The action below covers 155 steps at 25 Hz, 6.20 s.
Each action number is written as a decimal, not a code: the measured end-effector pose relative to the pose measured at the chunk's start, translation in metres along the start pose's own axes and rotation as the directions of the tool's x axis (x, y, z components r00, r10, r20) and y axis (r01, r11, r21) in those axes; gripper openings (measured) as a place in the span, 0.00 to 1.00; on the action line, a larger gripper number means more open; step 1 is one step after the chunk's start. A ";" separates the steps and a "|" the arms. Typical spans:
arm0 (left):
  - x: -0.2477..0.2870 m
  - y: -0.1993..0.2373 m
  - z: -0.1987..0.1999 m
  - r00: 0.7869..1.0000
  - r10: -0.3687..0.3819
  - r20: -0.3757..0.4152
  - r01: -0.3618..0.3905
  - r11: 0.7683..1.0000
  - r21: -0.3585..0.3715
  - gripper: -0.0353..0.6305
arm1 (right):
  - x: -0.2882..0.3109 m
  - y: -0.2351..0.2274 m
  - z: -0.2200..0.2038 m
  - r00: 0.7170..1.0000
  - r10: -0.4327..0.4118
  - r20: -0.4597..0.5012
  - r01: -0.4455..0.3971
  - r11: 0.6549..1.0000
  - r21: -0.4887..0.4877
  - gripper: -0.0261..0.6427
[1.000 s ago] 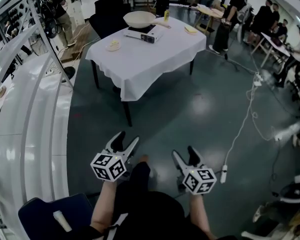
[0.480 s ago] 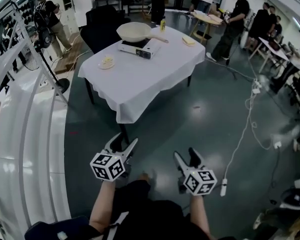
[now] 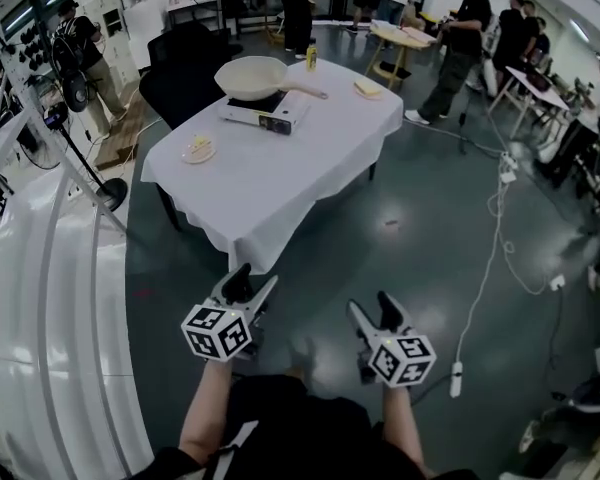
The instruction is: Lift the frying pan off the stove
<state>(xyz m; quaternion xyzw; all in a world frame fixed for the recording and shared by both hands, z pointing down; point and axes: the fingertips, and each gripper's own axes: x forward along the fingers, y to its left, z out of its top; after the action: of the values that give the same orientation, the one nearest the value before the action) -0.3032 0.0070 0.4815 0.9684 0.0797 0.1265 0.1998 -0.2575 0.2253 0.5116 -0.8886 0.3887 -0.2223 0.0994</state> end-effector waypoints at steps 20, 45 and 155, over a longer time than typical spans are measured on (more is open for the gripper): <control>0.013 0.053 -0.016 0.996 0.069 -0.055 -0.073 0.995 -0.075 0.49 | 0.066 0.005 -0.015 0.992 0.066 -0.109 -0.062 0.997 0.035 0.50; 0.293 0.117 0.102 0.993 0.104 0.047 -0.097 0.988 -0.121 0.49 | 0.284 -0.166 0.141 0.983 0.140 -0.115 -0.144 0.989 -0.025 0.50; 0.648 0.376 0.272 0.933 0.172 0.316 0.138 0.641 -0.755 0.49 | 0.723 -0.135 0.288 0.163 0.812 -0.561 -0.723 0.485 0.492 0.50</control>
<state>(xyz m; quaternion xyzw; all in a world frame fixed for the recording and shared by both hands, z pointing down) 0.4305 -0.3016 0.5311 0.7982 -0.0286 -0.0292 0.6009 0.3993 -0.2130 0.5345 -0.3842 0.7721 -0.5001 0.0788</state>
